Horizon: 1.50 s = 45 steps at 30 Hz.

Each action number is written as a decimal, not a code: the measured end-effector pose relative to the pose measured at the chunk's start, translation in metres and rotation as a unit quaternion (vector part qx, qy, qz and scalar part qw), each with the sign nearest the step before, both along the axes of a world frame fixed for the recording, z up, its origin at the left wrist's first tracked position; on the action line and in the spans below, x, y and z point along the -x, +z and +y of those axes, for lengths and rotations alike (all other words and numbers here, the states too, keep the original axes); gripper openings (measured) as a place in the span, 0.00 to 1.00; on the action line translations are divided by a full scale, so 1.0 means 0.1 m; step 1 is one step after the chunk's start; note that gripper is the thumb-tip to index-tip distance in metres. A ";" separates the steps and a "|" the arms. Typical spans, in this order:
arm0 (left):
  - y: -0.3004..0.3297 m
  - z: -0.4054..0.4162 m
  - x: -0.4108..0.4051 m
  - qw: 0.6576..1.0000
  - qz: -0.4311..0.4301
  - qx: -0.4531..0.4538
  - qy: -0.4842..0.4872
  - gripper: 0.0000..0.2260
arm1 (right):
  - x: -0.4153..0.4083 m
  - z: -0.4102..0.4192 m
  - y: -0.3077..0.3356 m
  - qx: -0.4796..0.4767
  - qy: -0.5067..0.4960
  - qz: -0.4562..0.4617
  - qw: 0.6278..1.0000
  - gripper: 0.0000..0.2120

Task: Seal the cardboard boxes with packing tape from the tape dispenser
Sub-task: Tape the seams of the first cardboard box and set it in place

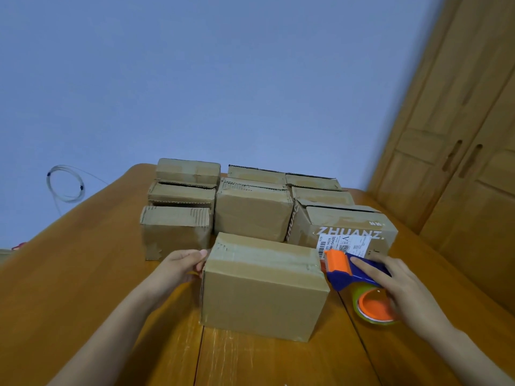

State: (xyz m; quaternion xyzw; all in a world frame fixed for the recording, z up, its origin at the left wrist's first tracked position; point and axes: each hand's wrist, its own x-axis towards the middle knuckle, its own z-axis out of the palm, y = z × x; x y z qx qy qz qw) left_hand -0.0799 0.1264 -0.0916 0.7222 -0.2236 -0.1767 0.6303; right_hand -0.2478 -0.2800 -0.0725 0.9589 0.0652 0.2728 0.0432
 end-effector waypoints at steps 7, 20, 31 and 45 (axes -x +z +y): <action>0.01 -0.10 0.11 0.998 -0.024 -0.046 0.018 0.22 | -0.02 0.08 -0.17 -0.039 -0.015 -0.006 0.999 0.63; 0.05 -0.10 0.03 0.963 -0.105 -0.165 0.183 0.08 | 0.08 0.35 -0.30 -0.062 -0.053 -0.051 0.995 0.52; 0.71 -0.81 0.56 0.854 -0.336 -0.397 -0.004 0.25 | 0.15 1.04 -0.38 -0.079 0.007 -0.086 0.993 0.48; 0.58 -0.89 0.48 0.822 -0.307 -0.476 -0.056 0.28 | 0.54 0.71 -0.46 -0.095 -0.012 -0.004 0.995 0.54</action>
